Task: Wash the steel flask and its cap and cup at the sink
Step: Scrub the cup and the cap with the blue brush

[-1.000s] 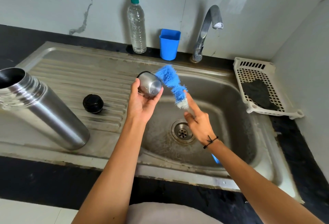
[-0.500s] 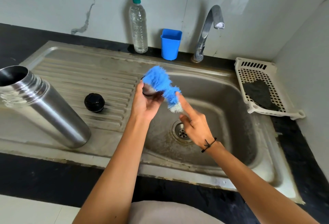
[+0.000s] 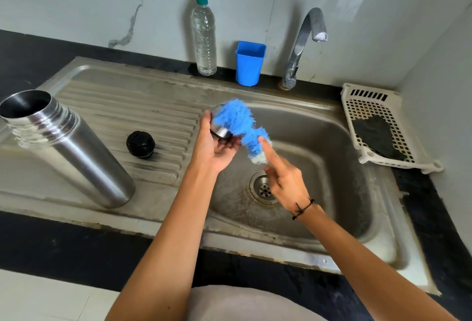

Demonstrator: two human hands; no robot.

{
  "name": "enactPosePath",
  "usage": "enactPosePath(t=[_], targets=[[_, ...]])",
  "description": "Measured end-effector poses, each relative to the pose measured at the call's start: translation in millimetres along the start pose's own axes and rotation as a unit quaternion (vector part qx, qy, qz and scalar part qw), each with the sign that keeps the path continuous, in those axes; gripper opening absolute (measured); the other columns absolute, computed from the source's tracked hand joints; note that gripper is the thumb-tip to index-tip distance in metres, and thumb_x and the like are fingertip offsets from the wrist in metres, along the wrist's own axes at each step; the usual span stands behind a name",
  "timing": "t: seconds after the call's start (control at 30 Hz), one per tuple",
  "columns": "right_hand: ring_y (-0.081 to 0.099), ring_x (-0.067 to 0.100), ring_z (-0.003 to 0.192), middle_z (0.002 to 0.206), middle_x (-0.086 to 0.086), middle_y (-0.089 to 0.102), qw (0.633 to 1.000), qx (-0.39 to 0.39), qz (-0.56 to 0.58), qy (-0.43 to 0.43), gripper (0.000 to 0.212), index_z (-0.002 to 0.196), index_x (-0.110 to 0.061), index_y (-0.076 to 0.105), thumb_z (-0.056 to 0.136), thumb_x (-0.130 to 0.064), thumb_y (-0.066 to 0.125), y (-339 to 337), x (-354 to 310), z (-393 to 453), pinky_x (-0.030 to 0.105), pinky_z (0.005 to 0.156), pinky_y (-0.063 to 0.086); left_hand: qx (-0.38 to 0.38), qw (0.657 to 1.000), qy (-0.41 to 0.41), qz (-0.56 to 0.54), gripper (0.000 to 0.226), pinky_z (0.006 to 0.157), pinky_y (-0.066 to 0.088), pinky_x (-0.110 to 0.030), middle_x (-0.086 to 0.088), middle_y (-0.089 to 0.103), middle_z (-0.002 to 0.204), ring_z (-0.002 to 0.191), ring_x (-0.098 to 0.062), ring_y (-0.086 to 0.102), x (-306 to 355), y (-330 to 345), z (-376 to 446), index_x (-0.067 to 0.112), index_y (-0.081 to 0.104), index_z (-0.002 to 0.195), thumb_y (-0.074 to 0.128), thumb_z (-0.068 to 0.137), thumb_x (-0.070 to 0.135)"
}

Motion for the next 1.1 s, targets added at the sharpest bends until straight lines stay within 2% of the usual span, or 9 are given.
enactPosePath(t=[0.07, 0.17, 0.33, 0.47, 0.57, 0.67, 0.8, 0.93, 1.1], targets=[[0.061, 0.026, 0.075, 0.102, 0.008, 0.065, 1.000, 0.008, 0.003, 0.020, 0.077, 0.141, -0.054, 0.008, 0.086, -0.009, 0.038, -0.1, 13.4, -3.9, 0.037, 0.076, 0.053, 0.003, 0.999, -0.017, -0.032, 0.055, 0.062, 0.045, -0.027, -0.014, 0.057, 0.088, 0.067, -0.018, 0.051, 0.1, -3.1, -2.4, 0.001, 0.060, 0.098, 0.059, 0.084, 0.055], [0.055, 0.016, 0.073, 0.095, 0.006, 0.064, 0.999, 0.017, -0.005, 0.042, 0.090, 0.139, -0.056, 0.007, 0.086, 0.004, 0.046, -5.4, 25.4, -6.3, 0.036, 0.077, 0.053, -0.009, 0.998, -0.035, -0.058, 0.060, 0.059, 0.036, -0.024, -0.014, 0.056, 0.073, 0.056, -0.017, 0.045, 6.0, -6.7, 0.9, 0.000, 0.058, 0.092, 0.052, 0.084, 0.059], [0.059, 0.028, 0.069, 0.085, 0.008, 0.058, 1.000, -0.010, -0.006, -0.022, 0.065, 0.143, -0.048, 0.013, 0.086, -0.020, 0.028, 1.6, -4.5, 4.4, 0.042, 0.067, 0.053, -0.010, 0.999, -0.036, -0.002, 0.048, 0.057, 0.034, -0.024, -0.008, 0.052, 0.072, 0.051, -0.014, 0.038, -2.7, -2.3, 0.8, 0.009, 0.059, 0.086, 0.046, 0.088, 0.055], [0.058, 0.027, 0.069, 0.089, 0.008, 0.061, 1.000, -0.015, -0.008, -0.013, 0.065, 0.142, -0.049, 0.014, 0.085, -0.021, 0.028, 7.9, 5.1, 3.9, 0.042, 0.069, 0.054, -0.026, 0.999, -0.045, 0.016, 0.045, 0.053, 0.027, -0.024, -0.006, 0.049, 0.062, 0.048, -0.014, 0.031, -5.4, -1.0, -2.5, 0.010, 0.056, 0.079, 0.041, 0.087, 0.052], [0.056, 0.020, 0.068, 0.090, -0.001, 0.062, 0.999, 0.002, 0.024, 0.032, 0.080, 0.141, -0.054, 0.011, 0.084, -0.006, 0.040, 4.4, 23.1, 3.7, 0.034, 0.075, 0.052, -0.050, 0.996, -0.064, -0.019, 0.046, 0.050, 0.026, -0.023, -0.009, 0.050, 0.063, 0.048, -0.014, 0.031, -5.1, -2.0, -0.6, 0.007, 0.055, 0.084, 0.038, 0.085, 0.050], [0.049, 0.014, 0.062, 0.092, 0.007, 0.066, 0.999, 0.010, 0.045, 0.029, 0.087, 0.140, -0.057, 0.010, 0.085, 0.001, 0.045, 0.8, 17.1, 10.7, 0.024, 0.071, 0.048, -0.048, 0.997, -0.060, -0.003, 0.045, 0.049, 0.027, -0.024, -0.009, 0.050, 0.063, 0.047, -0.014, 0.031, -6.5, -2.3, 1.6, 0.008, 0.054, 0.082, 0.038, 0.085, 0.050], [0.053, 0.022, 0.062, 0.102, 0.013, 0.067, 0.998, -0.025, 0.048, -0.020, 0.077, 0.141, -0.052, 0.020, 0.087, -0.004, 0.044, 6.2, -2.2, 19.1, 0.032, 0.073, 0.051, -0.021, 0.996, -0.018, 0.080, 0.047, 0.050, 0.028, -0.025, -0.008, 0.054, 0.065, 0.048, -0.014, 0.032, -0.9, -8.1, 4.6, 0.010, 0.059, 0.084, 0.042, 0.086, 0.054], [0.056, 0.034, 0.059, 0.096, 0.022, 0.068, 0.995, -0.024, 0.063, 0.073, 0.079, 0.132, -0.063, 0.016, 0.092, -0.003, 0.048, -1.8, 27.3, 25.2, 0.041, 0.074, 0.054, -0.013, 0.985, 0.023, 0.169, 0.037, 0.050, 0.028, -0.023, -0.008, 0.058, 0.071, 0.050, -0.012, 0.034, 11.0, -10.5, 2.8, 0.011, 0.059, 0.097, 0.049, 0.088, 0.046], [0.050, 0.020, 0.052, 0.101, 0.006, 0.069, 0.996, -0.020, 0.082, 0.018, 0.079, 0.139, -0.057, 0.019, 0.091, -0.001, 0.047, -4.7, 3.8, 15.0, 0.029, 0.069, 0.054, 0.043, 0.978, 0.064, 0.195, 0.023, 0.054, 0.035, -0.024, -0.005, 0.057, 0.078, 0.053, -0.012, 0.038, 22.6, -17.7, 3.7, 0.017, 0.056, 0.091, 0.055, 0.089, 0.040]])
Point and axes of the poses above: each hand's wrist, its own z-axis towards the middle knuckle, its own y-axis out of the palm, x = y × z, the point moved 10 cm from there along z, towards the middle knuckle
